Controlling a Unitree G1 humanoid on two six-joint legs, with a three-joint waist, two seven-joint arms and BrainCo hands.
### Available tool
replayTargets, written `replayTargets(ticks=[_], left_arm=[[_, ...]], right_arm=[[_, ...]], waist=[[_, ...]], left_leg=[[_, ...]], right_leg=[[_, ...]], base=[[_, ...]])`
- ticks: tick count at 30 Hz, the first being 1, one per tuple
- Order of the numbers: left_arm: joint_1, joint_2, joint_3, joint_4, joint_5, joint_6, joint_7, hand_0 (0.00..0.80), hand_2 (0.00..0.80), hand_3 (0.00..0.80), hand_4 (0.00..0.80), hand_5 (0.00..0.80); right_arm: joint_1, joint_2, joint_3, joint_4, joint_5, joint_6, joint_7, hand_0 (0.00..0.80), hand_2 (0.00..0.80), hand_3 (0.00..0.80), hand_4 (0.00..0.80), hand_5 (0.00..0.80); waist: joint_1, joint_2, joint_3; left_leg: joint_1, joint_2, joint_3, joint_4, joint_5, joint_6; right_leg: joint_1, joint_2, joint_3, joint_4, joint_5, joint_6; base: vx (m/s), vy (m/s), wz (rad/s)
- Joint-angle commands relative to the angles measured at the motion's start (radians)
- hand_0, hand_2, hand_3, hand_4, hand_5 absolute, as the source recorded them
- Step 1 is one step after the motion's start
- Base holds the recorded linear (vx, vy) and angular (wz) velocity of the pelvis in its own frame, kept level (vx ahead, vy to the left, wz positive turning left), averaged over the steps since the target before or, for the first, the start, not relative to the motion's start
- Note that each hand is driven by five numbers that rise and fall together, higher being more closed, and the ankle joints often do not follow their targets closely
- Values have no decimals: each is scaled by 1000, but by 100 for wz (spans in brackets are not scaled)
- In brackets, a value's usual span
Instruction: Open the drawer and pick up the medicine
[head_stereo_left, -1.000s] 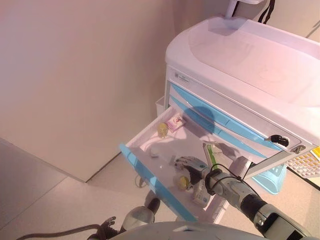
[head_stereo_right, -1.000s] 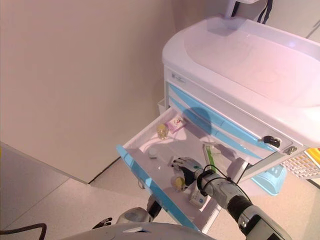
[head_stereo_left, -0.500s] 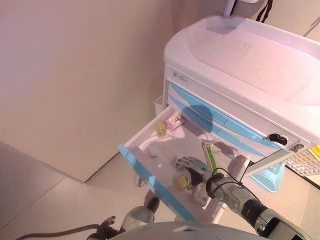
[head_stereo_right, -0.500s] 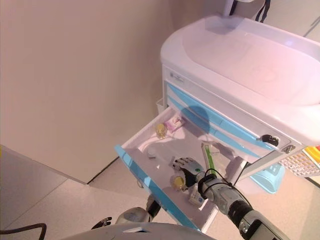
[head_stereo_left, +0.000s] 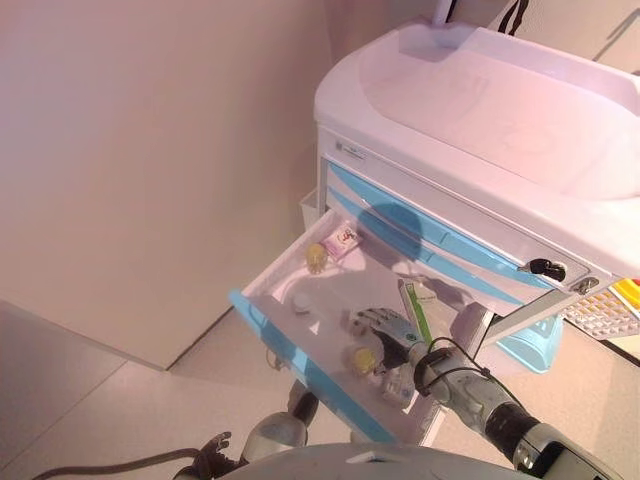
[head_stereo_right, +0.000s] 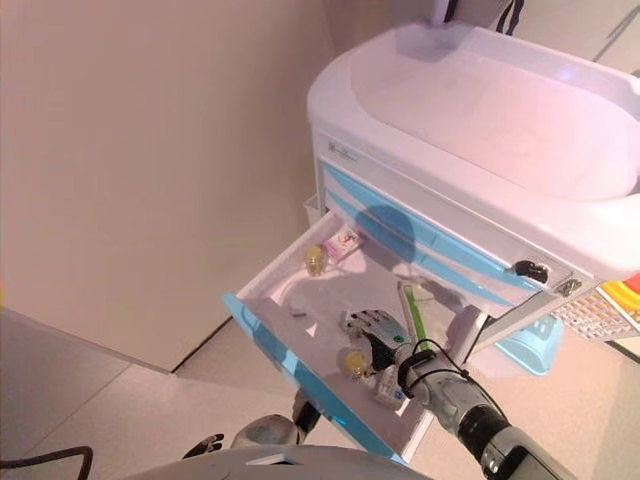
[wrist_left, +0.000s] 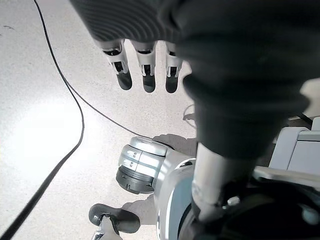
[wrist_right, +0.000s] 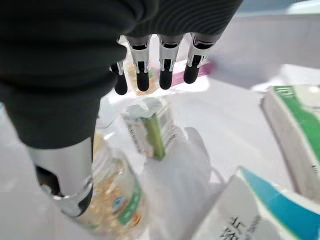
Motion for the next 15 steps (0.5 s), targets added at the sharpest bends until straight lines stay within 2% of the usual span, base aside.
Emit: replayTargets(ticks=[1, 9, 15], left_arm=[[-56, -28, -28, 41, -11, -15, 8, 0, 0, 0, 0, 0], [-60, -22, -25, 44, -10, -17, 1, 0, 0, 0, 0, 0], [-62, -19, -24, 45, -4, -16, 0, 0, 0, 0, 0, 0]], right_arm=[[0, -35, -4, -114, 37, 0, -42, 0, 0, 0, 0, 0], [8, -38, -11, -107, 44, 30, -9, 0, 0, 0, 0, 0], [10, -35, -2, -86, 35, 19, 68, 0, 0, 0, 0, 0]], waist=[[12, -16, -8], [6, -16, -10], [8, -19, -10]], left_leg=[[84, -25, 79, 17, -153, 43], [87, -25, 83, 16, -156, 43], [90, -25, 82, 16, -158, 43]], right_leg=[[-115, -39, 113, 80, 60, 24], [-113, -41, 114, 79, 60, 25], [-111, -42, 112, 80, 59, 25]], base=[[0, 0, 0], [0, 0, 0], [3, -2, -3]])
